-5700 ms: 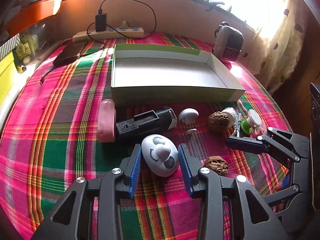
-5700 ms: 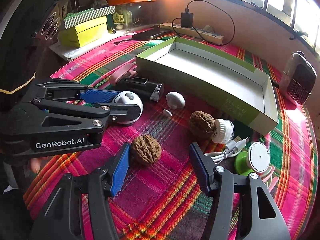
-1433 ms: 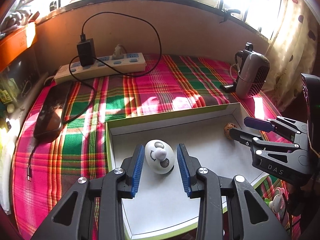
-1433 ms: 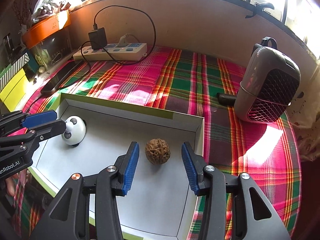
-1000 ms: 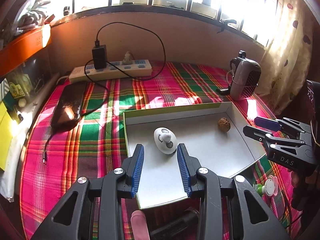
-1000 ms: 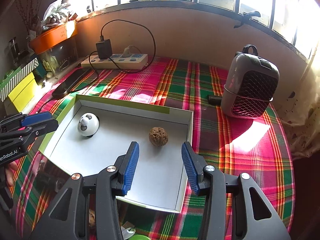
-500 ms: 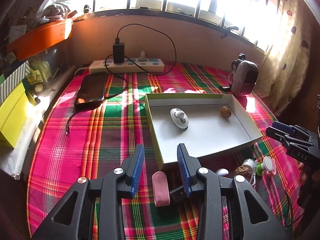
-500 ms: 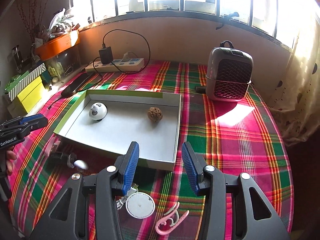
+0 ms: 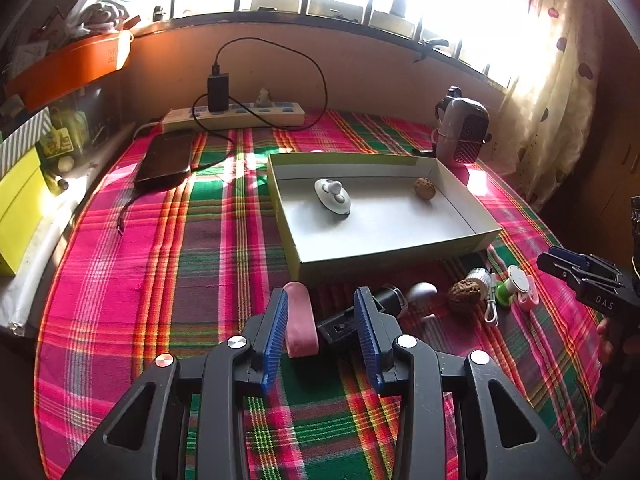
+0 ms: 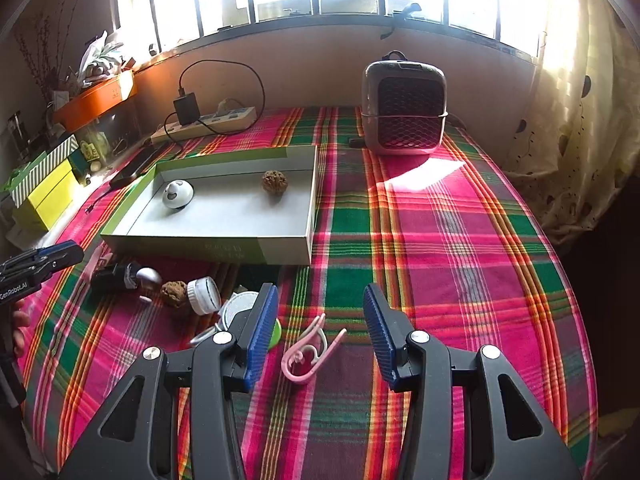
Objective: Organize objects
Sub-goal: 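Withdraw the left gripper toward the black cylinder while the right moves toward the pink clip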
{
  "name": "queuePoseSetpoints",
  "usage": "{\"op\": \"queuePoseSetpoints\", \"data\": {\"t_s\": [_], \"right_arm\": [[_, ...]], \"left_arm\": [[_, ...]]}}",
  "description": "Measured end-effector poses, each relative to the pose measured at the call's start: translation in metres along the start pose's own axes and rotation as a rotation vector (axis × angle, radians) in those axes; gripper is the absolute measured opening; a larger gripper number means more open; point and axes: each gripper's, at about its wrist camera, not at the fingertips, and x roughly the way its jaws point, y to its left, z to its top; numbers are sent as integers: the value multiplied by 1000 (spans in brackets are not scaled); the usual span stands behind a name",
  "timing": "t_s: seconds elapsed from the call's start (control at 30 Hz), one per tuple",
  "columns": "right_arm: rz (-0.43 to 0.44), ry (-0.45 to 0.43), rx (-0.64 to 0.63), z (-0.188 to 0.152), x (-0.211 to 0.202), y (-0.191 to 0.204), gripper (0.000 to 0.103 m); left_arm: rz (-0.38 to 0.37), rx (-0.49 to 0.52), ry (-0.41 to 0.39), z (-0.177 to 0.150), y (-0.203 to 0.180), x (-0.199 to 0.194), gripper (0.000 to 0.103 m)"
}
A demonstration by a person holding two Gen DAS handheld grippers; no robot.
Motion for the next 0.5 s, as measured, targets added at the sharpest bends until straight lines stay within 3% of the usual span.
{"op": "queuePoseSetpoints", "data": {"t_s": [0.33,0.5], "right_arm": [[27,52,-14,-22,8,7,46],[29,63,-27,-24,13,13,53]], "left_arm": [[-51,122,24,-3,-23,9,32],[-46,136,44,-2,-25,18,32]]}}
